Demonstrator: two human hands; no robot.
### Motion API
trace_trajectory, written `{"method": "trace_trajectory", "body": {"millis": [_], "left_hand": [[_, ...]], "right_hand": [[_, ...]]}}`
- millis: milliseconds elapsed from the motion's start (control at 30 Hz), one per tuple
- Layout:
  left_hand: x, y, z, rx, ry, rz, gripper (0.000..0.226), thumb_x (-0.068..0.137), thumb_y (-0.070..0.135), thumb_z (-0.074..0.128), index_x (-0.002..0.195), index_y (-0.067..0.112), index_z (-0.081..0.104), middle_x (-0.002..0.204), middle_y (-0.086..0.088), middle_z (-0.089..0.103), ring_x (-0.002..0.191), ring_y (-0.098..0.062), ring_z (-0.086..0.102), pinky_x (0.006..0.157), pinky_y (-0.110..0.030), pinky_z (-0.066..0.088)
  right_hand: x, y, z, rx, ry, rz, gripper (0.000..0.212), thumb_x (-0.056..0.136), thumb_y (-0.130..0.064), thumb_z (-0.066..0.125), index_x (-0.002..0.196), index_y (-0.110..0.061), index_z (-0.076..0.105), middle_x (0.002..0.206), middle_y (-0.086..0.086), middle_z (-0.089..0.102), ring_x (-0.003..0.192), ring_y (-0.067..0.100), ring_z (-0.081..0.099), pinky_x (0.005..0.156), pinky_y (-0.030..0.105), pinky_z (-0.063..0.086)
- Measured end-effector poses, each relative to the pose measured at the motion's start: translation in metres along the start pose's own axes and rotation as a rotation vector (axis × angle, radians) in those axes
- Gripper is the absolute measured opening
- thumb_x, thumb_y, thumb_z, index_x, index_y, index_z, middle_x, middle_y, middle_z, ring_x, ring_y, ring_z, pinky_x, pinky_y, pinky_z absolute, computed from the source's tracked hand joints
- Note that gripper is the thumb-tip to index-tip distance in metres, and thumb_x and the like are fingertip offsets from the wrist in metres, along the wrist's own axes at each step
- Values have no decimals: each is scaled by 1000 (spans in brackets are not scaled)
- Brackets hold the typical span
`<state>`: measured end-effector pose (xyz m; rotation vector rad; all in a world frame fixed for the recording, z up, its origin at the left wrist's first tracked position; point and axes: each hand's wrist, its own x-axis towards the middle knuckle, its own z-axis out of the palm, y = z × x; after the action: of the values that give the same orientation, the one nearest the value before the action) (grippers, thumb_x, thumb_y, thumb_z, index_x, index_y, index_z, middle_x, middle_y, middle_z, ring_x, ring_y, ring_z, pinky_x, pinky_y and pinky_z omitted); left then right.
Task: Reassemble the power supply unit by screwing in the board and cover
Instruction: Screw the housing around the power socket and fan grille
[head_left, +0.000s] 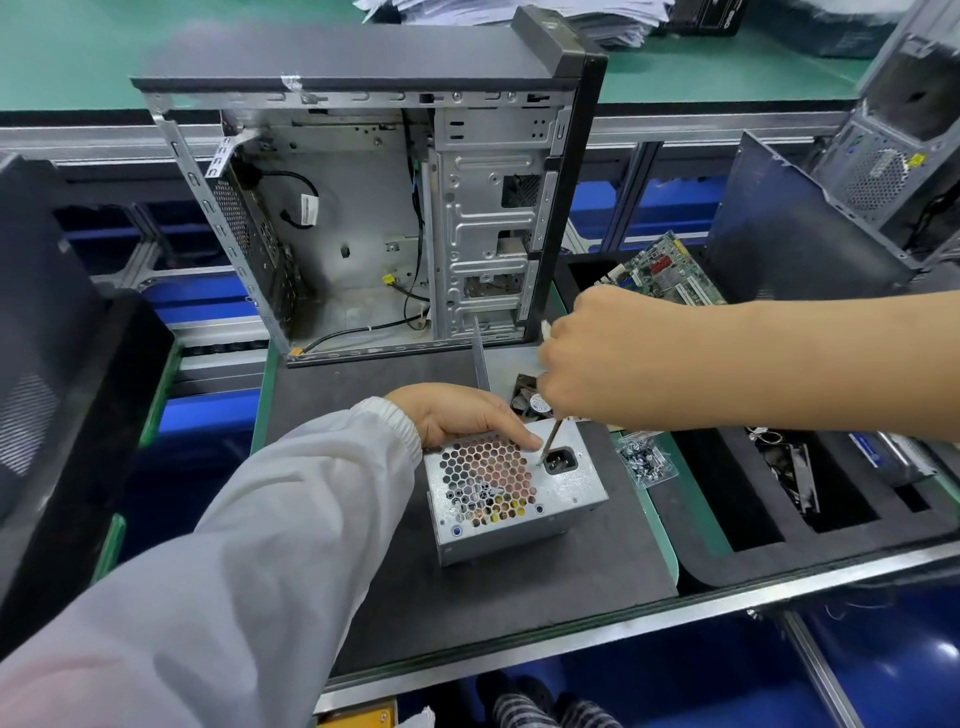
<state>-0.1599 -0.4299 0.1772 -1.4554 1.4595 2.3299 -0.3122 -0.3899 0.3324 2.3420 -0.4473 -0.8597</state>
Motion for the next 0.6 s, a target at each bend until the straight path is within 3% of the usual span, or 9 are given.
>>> {"method": "trace_trajectory", "body": {"millis": [67,167,233,267,333,400,500,567,600], "left_hand": [[-2,1,3,2,-2,-4,21,91,19,63,103,2,67,90,-7,71,75,-15,67,80,-28,54],[-2,1,3,-7,-10,-5,29,90,20,64,109,-1,66,98,-12,69,81,-19,66,84,-31,52],[-4,1,2,-30,-29,-15,23,86,21,68,100,4,70,93,-9,71,79,-18,67,85,-33,52],[-5,2,3,-40,-30,-12,29,82,22,70,105,3,69,95,-10,70,81,-19,66,89,-35,51],[-9,3,6,-33,-10,7,61,75,23,72,127,-4,57,111,-18,64,92,-25,61,102,-44,44],[-10,4,9,-19,-6,28,78,72,24,74,138,-7,46,127,-25,54,104,-32,55,111,-50,35],[-11,3,9,2,18,36,77,70,25,75,135,-8,49,122,-24,58,99,-30,57,106,-47,41],[-10,2,8,-20,3,31,64,70,24,76,124,-6,58,108,-18,63,90,-25,60,99,-41,46],[-10,1,9,-30,9,25,59,71,24,76,120,-4,60,107,-18,63,91,-26,61,100,-41,45]], "right_hand": [[-1,-1,0,-41,-16,-16,33,95,-17,47,65,-17,34,54,-2,25,44,16,29,45,24,14],[0,-3,11,81,-25,-19,33,94,-45,50,90,-16,35,64,-3,37,44,15,23,42,27,14],[0,-1,12,111,-14,-58,35,89,-35,58,108,-16,36,86,2,38,47,15,28,41,28,17],[0,0,10,112,6,-80,32,87,-25,58,110,-16,39,89,3,34,49,16,31,41,28,18],[-2,0,4,58,9,-72,12,86,-16,54,93,-14,44,80,3,33,55,19,35,43,26,17],[-2,-2,1,8,3,-72,27,87,-11,49,67,-11,32,62,1,31,56,21,34,45,24,16],[-2,-5,0,22,-19,-71,35,95,-20,46,66,-12,28,55,1,25,48,19,26,45,23,17],[-1,-7,8,109,-6,-64,38,92,-47,51,86,-15,31,65,-1,30,46,16,24,43,26,18],[-3,-8,8,151,-20,-68,41,88,-48,56,96,-15,32,74,-1,32,46,15,25,42,28,18]]}}
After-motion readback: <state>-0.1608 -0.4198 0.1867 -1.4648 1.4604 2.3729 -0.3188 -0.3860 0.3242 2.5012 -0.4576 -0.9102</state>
